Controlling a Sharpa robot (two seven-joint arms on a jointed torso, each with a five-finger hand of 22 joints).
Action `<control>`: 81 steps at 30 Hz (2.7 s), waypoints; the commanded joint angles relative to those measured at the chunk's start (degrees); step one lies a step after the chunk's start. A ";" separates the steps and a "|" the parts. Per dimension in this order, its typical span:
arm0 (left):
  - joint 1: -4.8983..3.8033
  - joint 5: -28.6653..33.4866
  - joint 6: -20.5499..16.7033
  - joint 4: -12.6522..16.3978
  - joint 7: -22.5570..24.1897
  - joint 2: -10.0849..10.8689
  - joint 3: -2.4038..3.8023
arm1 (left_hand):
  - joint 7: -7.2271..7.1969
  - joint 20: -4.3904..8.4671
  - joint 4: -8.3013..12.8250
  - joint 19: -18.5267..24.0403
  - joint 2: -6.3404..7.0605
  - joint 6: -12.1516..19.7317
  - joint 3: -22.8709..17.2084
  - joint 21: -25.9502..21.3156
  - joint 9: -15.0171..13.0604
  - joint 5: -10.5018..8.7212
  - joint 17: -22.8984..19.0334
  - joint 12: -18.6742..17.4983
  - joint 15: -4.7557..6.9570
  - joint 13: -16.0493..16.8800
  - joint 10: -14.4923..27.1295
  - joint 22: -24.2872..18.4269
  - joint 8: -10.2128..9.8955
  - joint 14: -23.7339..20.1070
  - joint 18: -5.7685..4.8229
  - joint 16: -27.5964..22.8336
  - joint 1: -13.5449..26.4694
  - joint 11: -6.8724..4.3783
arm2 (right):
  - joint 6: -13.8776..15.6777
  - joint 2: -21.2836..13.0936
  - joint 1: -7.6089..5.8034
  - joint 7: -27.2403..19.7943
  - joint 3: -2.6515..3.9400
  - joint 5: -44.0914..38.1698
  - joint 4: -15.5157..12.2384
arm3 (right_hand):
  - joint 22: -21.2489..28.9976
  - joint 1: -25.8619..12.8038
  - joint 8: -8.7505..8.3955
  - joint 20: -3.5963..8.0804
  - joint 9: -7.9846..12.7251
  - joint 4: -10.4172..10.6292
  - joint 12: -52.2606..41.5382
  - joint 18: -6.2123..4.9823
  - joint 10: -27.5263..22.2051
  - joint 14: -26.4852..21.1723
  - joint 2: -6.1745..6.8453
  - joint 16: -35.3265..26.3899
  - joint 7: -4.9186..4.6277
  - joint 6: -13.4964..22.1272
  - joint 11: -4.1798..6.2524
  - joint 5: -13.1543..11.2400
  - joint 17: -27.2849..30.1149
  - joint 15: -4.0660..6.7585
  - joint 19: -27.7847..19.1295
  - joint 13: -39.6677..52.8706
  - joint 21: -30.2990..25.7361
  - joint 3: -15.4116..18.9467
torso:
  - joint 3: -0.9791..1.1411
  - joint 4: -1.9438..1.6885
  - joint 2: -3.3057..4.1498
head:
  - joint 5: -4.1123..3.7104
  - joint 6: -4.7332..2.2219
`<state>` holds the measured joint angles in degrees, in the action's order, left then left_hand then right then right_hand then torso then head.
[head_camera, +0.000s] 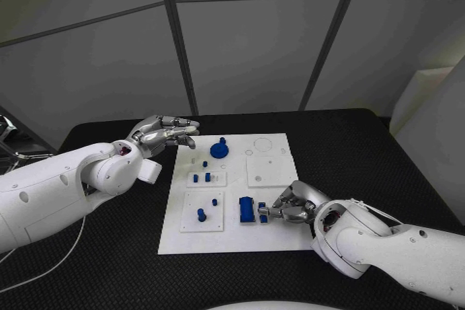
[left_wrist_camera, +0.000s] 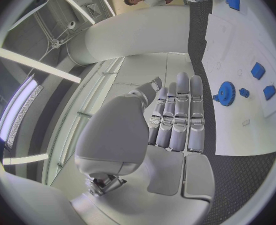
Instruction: Assemble the parts on the task board
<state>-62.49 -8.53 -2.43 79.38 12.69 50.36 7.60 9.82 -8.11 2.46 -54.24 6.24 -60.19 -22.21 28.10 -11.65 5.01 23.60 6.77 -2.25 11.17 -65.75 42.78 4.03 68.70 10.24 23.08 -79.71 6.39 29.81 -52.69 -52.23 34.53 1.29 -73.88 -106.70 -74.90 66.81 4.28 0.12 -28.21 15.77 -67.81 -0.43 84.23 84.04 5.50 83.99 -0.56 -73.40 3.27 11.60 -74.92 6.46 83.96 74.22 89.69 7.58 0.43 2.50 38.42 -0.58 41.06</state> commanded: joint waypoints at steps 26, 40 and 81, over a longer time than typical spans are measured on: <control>-0.07 0.23 0.74 -0.28 0.02 -0.17 -0.04 | 0.05 -0.20 0.24 0.02 -0.46 0.27 0.03 -0.33 -0.07 0.12 0.00 -0.33 -0.14 -0.09 0.29 -0.07 -0.30 0.30 0.11 -0.32 -0.25 -0.03 | -3.71 0.20 -0.03 -1.53 0.00 -3.84 1.45 | -15.10 6.67 -0.16 0.32 -1.04 -4.53 0.33 0.43 0.33 4.01 -2.17 0.14 0.06 -0.40 0.19 -4.76 -5.80 0.44 6.04 0.15 0.31 0.06 | 0.02 -0.05 0.05 | -0.02 0.19; -0.04 0.23 1.08 -0.16 0.44 -0.09 -0.08 | 0.05 -0.21 0.31 0.04 -0.46 0.30 0.06 -0.35 -0.07 0.13 0.01 -0.34 -0.15 -0.09 0.31 -0.09 -0.30 0.30 0.10 -0.40 -0.27 -0.01 | -1.05 -0.34 -0.03 -8.07 0.01 -0.28 1.11 | -15.09 4.86 -0.79 0.18 -0.96 -4.88 1.86 0.43 -0.27 3.56 -1.76 -1.12 -0.69 1.68 -0.35 -3.72 -3.93 0.11 6.04 -0.78 0.30 2.54 | -0.01 0.13 -0.10 | 0.15 -0.13; 1.38 10.02 -15.23 -16.90 10.29 -14.52 -0.38 | -5.12 -3.15 -7.46 33.67 -6.24 30.19 14.42 -28.10 11.65 -5.01 -23.60 -6.77 -1.89 -11.17 35.16 -32.94 -4.03 -45.91 -3.06 -23.08 29.88 -6.39 | -16.66 19.93 -8.61 -51.78 2.72 60.06 49.58 | 63.19 -18.34 -4.28 -11.18 28.21 -15.77 67.81 -6.77 -48.34 -49.15 -9.77 -83.99 -5.04 36.91 -8.16 -5.54 74.92 -10.86 -55.24 -74.22 -89.69 2.38 | -1.43 0.05 -5.76 | 0.57 -8.70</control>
<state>-61.08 1.62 -17.69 62.23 22.97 35.73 7.27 6.38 -15.35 -6.78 -27.87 3.28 -40.72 -10.57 2.37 -2.64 3.27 2.20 4.28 -5.64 2.76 -41.56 13.31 2.65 30.87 10.23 2.11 -67.66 3.99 12.85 -32.58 -60.81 -17.27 4.01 -13.69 -56.88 -16.03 66.34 2.84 -15.14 -3.62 -4.33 -2.73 -10.28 49.17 47.82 -5.86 2.74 -7.67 -49.99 -6.73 8.39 -2.83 -6.03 39.33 2.87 2.81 13.56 -0.99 2.59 32.70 0.03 32.18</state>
